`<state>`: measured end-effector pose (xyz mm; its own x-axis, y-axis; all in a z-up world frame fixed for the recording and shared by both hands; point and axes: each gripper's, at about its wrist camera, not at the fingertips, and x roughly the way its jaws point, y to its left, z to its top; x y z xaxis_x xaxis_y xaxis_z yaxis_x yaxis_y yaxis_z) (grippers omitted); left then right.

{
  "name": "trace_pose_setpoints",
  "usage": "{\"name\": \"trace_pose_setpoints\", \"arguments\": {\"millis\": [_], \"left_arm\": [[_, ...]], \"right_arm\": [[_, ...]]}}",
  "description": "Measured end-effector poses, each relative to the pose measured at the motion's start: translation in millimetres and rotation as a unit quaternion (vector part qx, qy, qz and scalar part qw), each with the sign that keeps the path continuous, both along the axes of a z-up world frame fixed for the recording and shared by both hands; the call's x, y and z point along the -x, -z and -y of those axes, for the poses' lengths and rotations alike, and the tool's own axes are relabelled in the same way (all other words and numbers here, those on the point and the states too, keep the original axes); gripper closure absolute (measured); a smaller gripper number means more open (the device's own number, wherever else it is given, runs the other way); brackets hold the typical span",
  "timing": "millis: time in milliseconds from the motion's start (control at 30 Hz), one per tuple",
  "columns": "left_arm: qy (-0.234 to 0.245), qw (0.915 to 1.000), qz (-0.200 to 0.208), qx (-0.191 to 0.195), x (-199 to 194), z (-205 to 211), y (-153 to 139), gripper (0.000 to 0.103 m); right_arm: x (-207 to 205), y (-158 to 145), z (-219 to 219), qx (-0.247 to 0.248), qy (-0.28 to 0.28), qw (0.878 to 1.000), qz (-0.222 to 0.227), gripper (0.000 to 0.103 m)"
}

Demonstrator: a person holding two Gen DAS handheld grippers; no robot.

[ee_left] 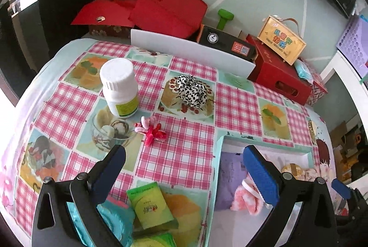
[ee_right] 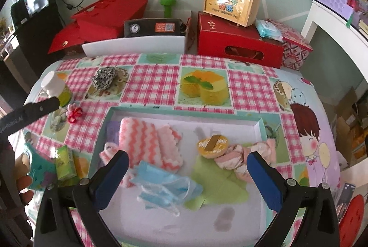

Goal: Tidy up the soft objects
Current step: 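Withdraw both open tools from the tray, then move both open tools toward the green tissue packs beside the teal box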

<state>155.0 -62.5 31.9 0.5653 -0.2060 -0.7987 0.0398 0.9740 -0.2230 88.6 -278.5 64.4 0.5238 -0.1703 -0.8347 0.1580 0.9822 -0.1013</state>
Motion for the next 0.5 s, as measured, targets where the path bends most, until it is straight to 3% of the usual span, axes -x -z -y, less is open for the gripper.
{"name": "trace_pose_setpoints", "arguments": {"millis": [500], "left_arm": [[0.035,0.9993,-0.010,0.001,49.4,13.3,-1.3,0.001]], "right_arm": [[38.1,16.3,-39.1,-0.014,-0.048,0.999,-0.011,0.000]]}}
